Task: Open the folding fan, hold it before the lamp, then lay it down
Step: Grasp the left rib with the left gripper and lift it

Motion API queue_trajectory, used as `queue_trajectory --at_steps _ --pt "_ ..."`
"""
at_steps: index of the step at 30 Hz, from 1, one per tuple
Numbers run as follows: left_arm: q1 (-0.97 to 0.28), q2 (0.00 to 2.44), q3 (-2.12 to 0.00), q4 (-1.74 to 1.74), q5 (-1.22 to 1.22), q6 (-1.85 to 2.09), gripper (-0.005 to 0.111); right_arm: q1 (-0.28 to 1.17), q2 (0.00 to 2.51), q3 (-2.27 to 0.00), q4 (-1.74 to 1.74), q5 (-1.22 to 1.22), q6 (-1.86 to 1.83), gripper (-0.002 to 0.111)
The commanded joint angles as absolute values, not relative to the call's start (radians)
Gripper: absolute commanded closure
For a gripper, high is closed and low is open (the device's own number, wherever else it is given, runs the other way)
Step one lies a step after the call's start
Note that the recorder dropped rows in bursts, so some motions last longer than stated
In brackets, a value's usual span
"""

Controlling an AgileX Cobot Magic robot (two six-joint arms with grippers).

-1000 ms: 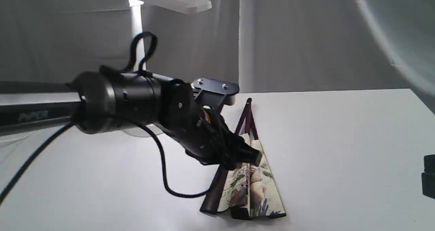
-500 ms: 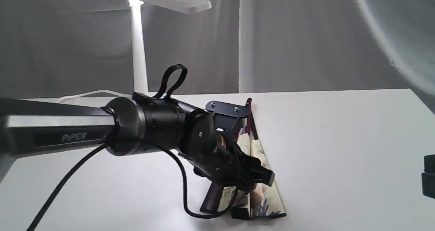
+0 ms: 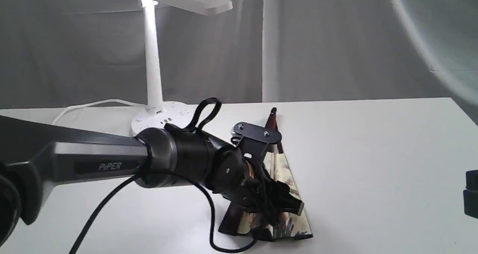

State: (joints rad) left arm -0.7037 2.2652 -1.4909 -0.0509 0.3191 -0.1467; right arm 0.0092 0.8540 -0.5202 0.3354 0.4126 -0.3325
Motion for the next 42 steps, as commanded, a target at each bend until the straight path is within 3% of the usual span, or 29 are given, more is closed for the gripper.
queue_trajectory --at_steps 1,8,12,27,33,42 --pt "-0.708 2.276 -1.494 -0.020 0.324 -0.157 0.059 0.011 0.857 -0.526 0.325 0.407 -0.337 0.082" --pt "-0.708 2.276 -1.494 0.040 0.363 -0.157 0.094 0.011 0.857 -0.526 0.325 0.403 -0.337 0.082" --pt "-0.708 2.276 -1.494 0.066 0.369 -0.151 0.107 0.011 0.857 -0.526 0.325 0.403 -0.337 0.082" --pt "-0.708 2.128 -1.494 0.071 0.444 0.217 0.107 0.011 0.857 -0.526 0.325 0.408 -0.337 0.081" --pt "-0.708 2.061 -1.494 0.071 0.485 0.384 0.107 0.011 0.864 -0.526 0.339 0.434 -0.271 0.067" --pt "-0.708 2.004 -1.494 0.071 0.590 0.579 0.107 0.011 1.138 -0.778 0.421 0.732 -0.254 0.065"
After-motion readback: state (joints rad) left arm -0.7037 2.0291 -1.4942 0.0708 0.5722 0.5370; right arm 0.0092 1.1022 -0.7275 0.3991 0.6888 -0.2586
